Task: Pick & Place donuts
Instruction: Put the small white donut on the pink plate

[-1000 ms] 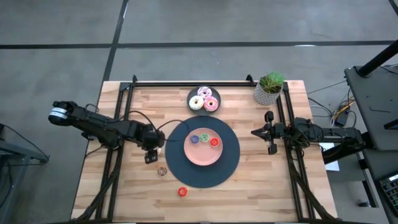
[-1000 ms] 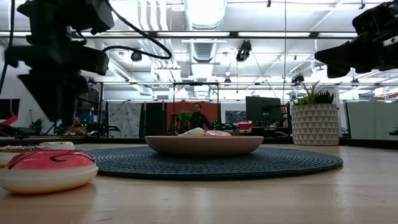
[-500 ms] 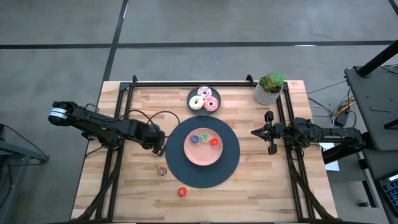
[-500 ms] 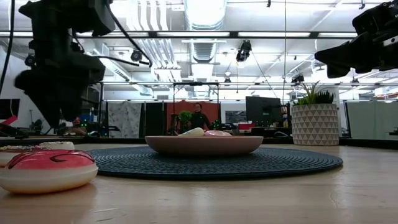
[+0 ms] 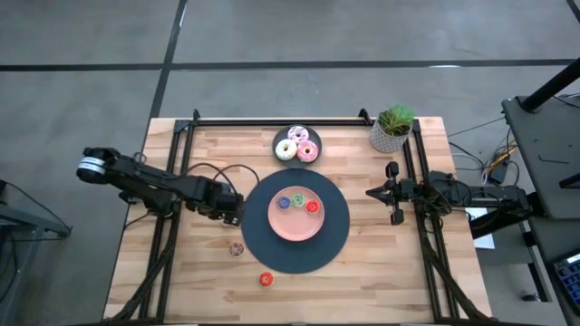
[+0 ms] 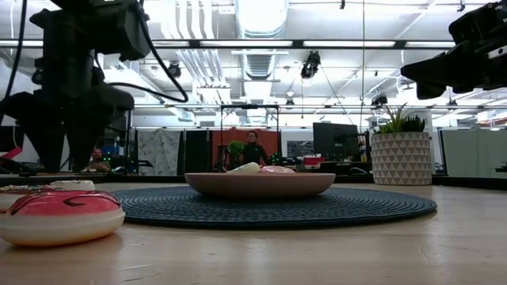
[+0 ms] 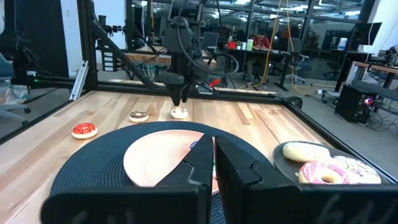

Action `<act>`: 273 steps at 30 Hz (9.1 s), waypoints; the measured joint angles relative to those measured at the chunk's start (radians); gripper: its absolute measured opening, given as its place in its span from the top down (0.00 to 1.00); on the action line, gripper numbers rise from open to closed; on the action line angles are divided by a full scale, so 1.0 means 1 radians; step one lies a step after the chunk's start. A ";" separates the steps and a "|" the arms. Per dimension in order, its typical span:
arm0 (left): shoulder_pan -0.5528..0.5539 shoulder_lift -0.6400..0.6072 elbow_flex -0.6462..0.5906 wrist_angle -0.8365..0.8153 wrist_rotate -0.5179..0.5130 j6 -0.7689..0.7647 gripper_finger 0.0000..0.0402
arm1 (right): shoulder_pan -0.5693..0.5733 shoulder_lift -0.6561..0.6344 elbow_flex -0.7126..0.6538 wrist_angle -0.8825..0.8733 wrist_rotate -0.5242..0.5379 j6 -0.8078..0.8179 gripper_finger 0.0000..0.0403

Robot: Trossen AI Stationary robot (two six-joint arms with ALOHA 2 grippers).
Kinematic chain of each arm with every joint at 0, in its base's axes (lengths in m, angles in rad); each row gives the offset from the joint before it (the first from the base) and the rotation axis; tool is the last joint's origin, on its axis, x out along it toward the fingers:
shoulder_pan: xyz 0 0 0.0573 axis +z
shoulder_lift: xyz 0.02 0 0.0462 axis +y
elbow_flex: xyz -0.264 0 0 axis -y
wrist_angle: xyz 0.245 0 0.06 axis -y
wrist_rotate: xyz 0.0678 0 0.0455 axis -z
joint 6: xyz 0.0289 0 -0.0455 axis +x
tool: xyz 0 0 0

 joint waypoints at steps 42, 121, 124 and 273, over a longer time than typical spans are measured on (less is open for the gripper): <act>0.013 0.077 0.006 0.063 0.039 0.006 0.36 | 0.000 0.000 0.000 0.000 0.000 0.000 0.98; 0.020 0.164 0.002 0.100 0.040 0.076 0.50 | 0.000 0.000 0.000 0.000 0.000 0.000 0.98; 0.021 0.164 0.003 0.100 0.041 0.088 0.50 | 0.000 0.000 0.000 0.000 0.000 0.000 0.98; 0.133 0.799 0.872 0.114 0.103 0.995 0.50 | 0.000 0.004 0.000 0.000 0.000 0.000 0.98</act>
